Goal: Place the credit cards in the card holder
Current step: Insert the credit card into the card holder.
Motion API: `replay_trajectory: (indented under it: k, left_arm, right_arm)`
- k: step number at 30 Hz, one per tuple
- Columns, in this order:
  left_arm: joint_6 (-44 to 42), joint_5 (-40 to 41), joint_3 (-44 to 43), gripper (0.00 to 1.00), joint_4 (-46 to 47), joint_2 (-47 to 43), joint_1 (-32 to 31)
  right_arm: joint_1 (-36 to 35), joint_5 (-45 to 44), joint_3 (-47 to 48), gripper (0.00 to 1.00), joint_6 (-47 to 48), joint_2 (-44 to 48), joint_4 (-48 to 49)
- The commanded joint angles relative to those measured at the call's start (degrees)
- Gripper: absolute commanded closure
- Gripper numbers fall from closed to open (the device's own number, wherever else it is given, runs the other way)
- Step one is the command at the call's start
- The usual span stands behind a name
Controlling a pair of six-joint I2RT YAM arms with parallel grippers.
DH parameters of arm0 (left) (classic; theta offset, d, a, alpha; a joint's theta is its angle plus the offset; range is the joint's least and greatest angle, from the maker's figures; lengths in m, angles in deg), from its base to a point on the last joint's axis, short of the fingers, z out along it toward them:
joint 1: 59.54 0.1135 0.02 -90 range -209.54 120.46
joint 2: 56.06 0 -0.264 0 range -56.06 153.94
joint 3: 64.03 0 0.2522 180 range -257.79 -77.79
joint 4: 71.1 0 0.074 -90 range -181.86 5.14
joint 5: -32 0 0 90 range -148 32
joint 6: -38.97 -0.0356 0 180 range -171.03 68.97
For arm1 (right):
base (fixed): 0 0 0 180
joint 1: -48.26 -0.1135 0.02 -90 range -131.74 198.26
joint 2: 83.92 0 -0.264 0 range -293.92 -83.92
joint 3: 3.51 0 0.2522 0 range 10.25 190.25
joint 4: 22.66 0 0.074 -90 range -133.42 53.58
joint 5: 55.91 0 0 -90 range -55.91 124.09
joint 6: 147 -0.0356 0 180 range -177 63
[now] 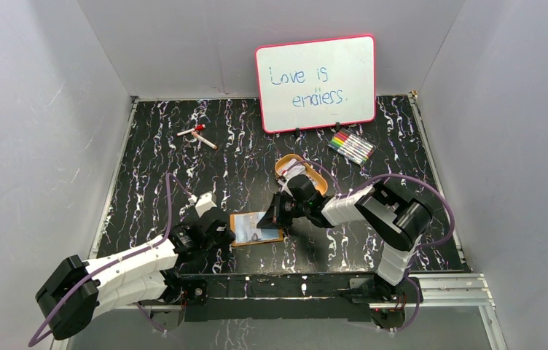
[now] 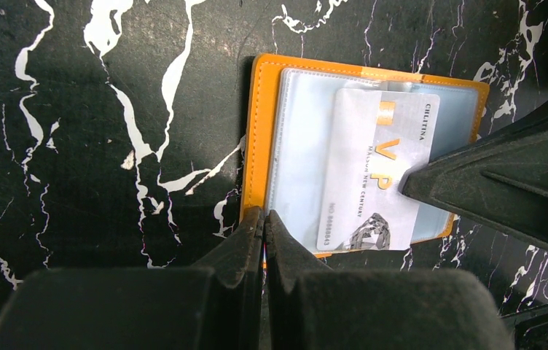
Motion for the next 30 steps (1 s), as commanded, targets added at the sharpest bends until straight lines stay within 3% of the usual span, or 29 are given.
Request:
replay_trajectory:
  k: [1,8,12,15,30]
  left_arm:
    - [0.2,0.6,0.7,1.0,-0.6,-0.9,0.2]
    - [0.2,0.7,0.6,1.0,-0.7,-1.1,0.2]
    - [0.1,0.9,0.5,1.0,-0.9,-1.2,0.1]
    - [0.1,1.0,0.5,1.0,-1.0,-1.2,0.2]
    - [-0.3,0.5,0.2,1.0,0.1,0.0,0.2]
  right_arm:
    - [-1.5,1.3,2.5,1.0,1.0,-1.4,-0.9]
    - [-2.1,2.1,4.2,0.99,2.2,-1.9,-2.8]
    - [-2.3,1.1,4.4,0.8,3.1,-0.8,-4.9]
    - [-2.3,0.0,4.9,0.73,4.1,0.1,-7.0]
    - [-3.9,-2.5,9.9,0.64,8.1,-0.2,-14.0]
